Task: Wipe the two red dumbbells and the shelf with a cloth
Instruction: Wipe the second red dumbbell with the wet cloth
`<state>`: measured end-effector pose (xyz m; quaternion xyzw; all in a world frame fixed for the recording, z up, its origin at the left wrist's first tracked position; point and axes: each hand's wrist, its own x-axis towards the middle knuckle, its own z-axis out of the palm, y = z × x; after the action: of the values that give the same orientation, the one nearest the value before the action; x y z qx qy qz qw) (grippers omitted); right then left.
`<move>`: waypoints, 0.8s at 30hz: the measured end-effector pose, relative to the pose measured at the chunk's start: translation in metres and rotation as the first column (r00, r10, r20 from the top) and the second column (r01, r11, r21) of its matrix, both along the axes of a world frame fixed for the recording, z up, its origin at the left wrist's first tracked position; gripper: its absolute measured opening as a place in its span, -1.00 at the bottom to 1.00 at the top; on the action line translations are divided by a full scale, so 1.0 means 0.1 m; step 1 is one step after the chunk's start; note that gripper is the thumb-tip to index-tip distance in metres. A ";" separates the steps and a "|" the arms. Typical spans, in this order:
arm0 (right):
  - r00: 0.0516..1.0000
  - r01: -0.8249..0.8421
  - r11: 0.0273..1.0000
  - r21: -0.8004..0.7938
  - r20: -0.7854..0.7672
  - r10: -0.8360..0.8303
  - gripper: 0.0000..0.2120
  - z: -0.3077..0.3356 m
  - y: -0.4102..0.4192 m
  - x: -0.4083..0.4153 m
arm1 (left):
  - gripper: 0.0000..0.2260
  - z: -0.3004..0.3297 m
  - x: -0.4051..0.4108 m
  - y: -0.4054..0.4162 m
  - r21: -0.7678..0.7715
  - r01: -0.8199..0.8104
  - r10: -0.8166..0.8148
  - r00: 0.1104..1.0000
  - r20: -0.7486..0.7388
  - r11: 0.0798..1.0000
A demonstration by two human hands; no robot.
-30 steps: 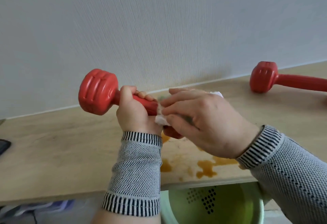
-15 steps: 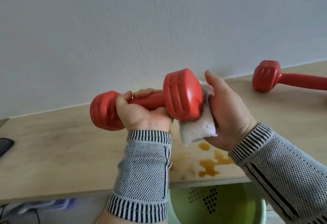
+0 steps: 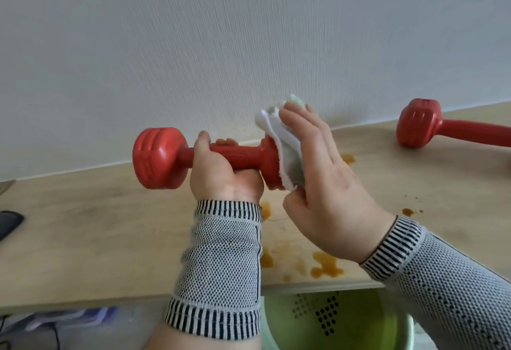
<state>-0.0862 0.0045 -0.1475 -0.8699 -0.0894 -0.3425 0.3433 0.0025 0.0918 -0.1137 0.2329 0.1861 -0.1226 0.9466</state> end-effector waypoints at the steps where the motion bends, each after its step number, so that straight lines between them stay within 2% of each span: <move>1: 1.000 0.021 0.998 -0.059 0.009 -0.021 -0.28 0.00 -0.03 0.02 | -0.84 -0.02 0.02 0.00 0.018 0.007 -0.007 1.000 0.003 1.000; 4: 0.999 0.033 0.992 -0.124 0.008 -0.032 -0.35 0.03 -0.15 0.00 | -0.90 -0.05 0.06 0.01 0.079 0.035 -0.038 0.999 0.036 0.996; 6: 1.000 0.007 0.989 -0.148 -0.010 -0.009 -0.41 0.05 -0.21 -0.02 | -0.87 -0.07 0.08 0.01 0.173 0.036 -0.049 0.996 0.073 0.984; 9: 1.000 0.012 0.988 -0.157 -0.021 -0.015 -0.58 0.06 -0.24 -0.03 | -0.83 -0.05 0.07 0.00 0.301 0.026 -0.073 0.986 0.147 0.953; 13: 0.996 0.087 0.991 -0.098 -0.011 -0.089 -0.77 0.12 -0.20 -0.01 | -0.84 -0.02 -0.03 -0.09 0.363 0.078 -0.179 0.950 0.254 0.929; 14: 0.992 0.115 0.992 -0.049 -0.050 -0.117 -0.73 0.14 -0.20 0.00 | -0.82 -0.03 -0.06 -0.12 0.369 0.113 -0.224 0.935 0.276 0.923; 16: 0.954 0.203 0.978 0.049 -0.235 -0.186 -0.56 0.23 -0.25 0.00 | -0.79 -0.04 -0.12 -0.18 0.371 0.190 -0.310 0.903 0.297 0.909; 18: 0.900 0.261 0.945 0.199 -0.403 -0.163 -0.46 0.27 -0.34 -0.01 | -0.77 -0.04 -0.17 -0.20 0.349 0.262 -0.367 0.887 0.280 0.900; 20: 0.882 0.263 0.862 0.433 -0.470 -0.033 -0.46 0.28 -0.41 -0.03 | -0.75 -0.03 -0.20 -0.21 0.319 0.306 -0.391 0.886 0.250 0.897; 21: 0.883 0.262 0.784 0.562 -0.467 0.039 -0.48 0.28 -0.42 -0.03 | -0.74 -0.02 -0.21 -0.21 0.303 0.323 -0.399 0.885 0.239 0.897; 24: 0.867 0.307 0.449 0.839 -0.442 0.233 -0.61 0.28 -0.47 0.01 | -0.70 -0.01 -0.22 -0.18 0.246 0.356 -0.410 0.886 0.216 0.901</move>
<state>-0.0848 -0.0430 -0.1195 -0.6158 0.2155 -0.1088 0.7501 -0.0195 0.0736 -0.1147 0.3732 0.0205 -0.2565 0.8914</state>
